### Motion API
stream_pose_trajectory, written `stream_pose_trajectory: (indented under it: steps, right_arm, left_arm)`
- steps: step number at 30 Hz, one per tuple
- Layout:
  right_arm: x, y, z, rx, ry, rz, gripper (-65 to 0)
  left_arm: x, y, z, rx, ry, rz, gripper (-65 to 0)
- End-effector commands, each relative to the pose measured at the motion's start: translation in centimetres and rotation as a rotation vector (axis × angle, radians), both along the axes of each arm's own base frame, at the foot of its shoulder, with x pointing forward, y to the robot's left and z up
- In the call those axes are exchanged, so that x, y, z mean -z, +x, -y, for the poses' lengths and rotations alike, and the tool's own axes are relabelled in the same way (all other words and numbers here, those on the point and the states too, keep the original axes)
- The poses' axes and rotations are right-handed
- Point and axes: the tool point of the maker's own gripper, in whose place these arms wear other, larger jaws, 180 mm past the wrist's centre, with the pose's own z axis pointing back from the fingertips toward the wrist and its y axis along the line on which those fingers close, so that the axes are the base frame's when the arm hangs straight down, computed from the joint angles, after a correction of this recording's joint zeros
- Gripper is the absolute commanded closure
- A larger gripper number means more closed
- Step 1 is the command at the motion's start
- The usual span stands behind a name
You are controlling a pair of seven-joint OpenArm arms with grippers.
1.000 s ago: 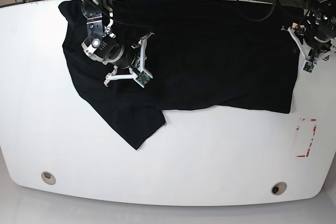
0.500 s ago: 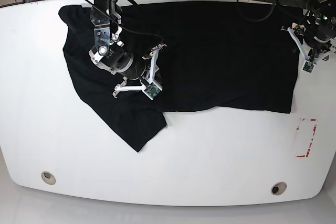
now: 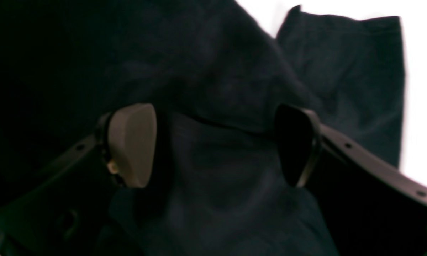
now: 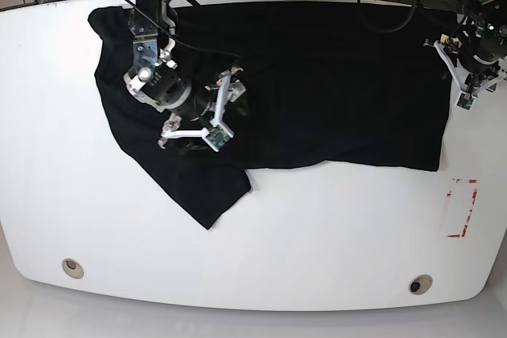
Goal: Fold the T-shirt properly
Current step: 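Drag the pinched fabric with the right gripper back toward its arm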
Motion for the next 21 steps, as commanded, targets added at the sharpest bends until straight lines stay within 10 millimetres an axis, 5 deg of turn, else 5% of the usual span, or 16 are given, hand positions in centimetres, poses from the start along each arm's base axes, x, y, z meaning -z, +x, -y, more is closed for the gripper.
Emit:
stream_pose_trajectory:
  steps: [1,11,21]
  right_arm:
    - [-1.1,0.1,2.4,0.064,-0.018,0.04,-46.0]
    - [1.2,-4.8,10.9,0.304,-0.086,-0.056,-22.4]
    - [3.6,-10.1,13.6,0.409,-0.04,-0.177,-12.0]
  left_arm:
    - [-0.9,0.6,-0.4,0.006,0.015,0.03,-32.5]
    - [0.5,-0.5,-0.5,-0.01,-0.007,-0.013,-32.5]
    - [2.2,-1.8,0.0,0.004,-0.051,-0.019,-32.5]
